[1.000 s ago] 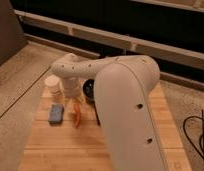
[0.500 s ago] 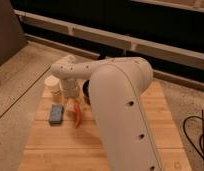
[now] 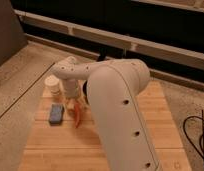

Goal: Place the pepper in the ceramic cup

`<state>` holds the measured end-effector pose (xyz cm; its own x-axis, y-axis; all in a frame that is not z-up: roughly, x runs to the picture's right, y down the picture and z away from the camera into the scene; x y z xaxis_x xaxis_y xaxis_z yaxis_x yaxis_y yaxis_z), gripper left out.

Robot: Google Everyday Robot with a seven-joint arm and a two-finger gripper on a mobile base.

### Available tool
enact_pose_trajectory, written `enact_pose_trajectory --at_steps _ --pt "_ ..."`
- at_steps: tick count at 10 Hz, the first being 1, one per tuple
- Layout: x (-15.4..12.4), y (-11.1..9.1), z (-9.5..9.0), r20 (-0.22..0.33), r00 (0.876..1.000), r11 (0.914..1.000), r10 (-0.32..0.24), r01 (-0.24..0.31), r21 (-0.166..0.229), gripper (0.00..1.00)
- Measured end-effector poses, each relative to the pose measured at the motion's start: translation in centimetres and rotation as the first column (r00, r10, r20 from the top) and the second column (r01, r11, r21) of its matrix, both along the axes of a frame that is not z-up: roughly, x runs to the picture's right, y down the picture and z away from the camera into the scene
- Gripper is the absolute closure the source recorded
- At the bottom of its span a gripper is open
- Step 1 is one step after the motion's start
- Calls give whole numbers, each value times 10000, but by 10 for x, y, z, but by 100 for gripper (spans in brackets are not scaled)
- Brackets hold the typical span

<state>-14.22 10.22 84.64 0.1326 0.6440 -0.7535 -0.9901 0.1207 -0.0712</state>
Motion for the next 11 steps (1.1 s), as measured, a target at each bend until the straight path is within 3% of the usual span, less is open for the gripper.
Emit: enact_pose_trajectory --at_steps 2,7,11 --pt "-2 4 3 126 9999 9999 -2 3 -111 46" --pt "-4 7 4 343 9994 10000 -38 41 -87 96" --pt "1 -3 0 286 9996 9996 -35 27 281 100"
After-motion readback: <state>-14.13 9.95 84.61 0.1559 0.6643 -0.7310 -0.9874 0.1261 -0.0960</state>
